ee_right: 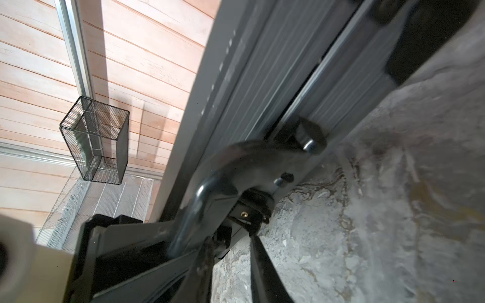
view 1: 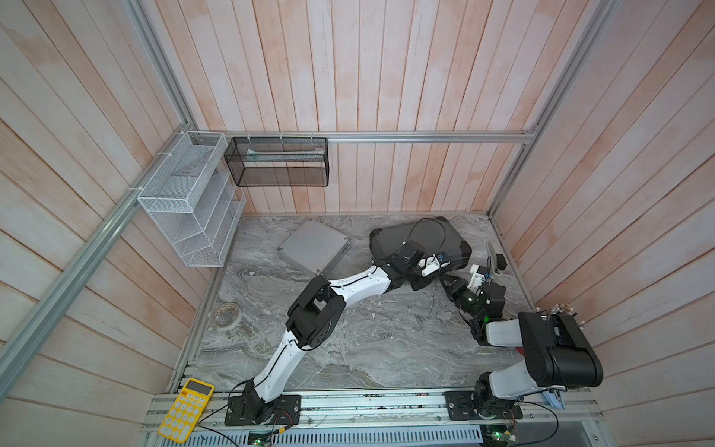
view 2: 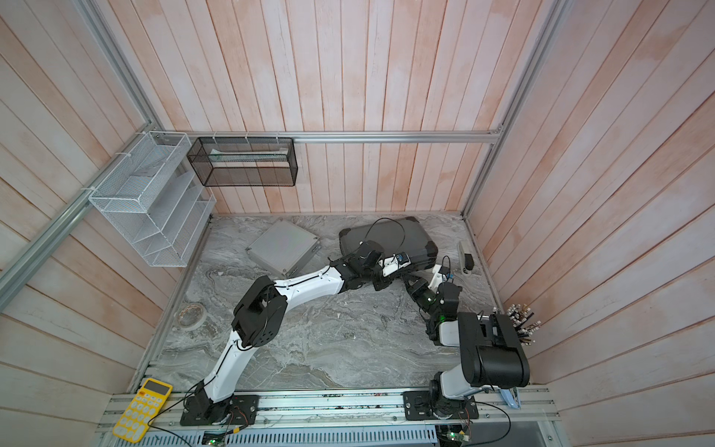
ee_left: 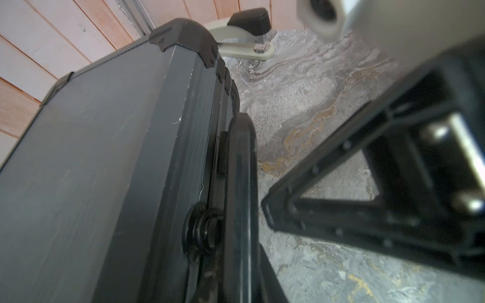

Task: Open the poker set cases
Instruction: Open the fastener on the poker set case, then place the poker set case at the center of the board.

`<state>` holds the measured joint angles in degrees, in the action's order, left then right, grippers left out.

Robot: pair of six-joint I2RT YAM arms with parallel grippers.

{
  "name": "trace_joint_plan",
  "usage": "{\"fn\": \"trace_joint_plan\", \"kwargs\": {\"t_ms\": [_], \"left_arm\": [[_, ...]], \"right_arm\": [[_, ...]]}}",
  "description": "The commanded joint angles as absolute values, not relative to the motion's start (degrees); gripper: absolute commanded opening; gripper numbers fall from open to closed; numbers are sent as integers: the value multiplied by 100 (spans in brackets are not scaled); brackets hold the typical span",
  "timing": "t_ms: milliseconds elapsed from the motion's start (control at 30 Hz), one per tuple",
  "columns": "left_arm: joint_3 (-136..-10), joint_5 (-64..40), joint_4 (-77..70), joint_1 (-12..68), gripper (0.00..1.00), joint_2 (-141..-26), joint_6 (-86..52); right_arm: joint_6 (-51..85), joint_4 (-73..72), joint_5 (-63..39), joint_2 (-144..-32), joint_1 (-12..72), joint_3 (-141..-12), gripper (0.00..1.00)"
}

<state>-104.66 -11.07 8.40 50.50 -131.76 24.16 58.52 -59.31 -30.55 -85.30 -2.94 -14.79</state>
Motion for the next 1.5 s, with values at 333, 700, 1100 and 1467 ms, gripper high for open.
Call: {"fn": "trace_joint_plan", "kwargs": {"t_ms": [333,700,1100,1467], "left_arm": [[-9503,-1193,164,4774,0,-12779,1557],[-8783,-1160,-72,4832,0,-12584,1564],[-8531,-974,130,5083,17,-12610,1794],[-8065,-822,63,5221,19,-12520,1746]], "right_arm": [[4851,-3973,-3142,-7699,-1064,-1516,41],[4562,-3341,-3125,-7631,-1172,-1753,42],[4355,-2845,-2979,-7489,-1278,-1808,42],[4333,-2853,-2997,-7392,-1408,-1655,42]]}}
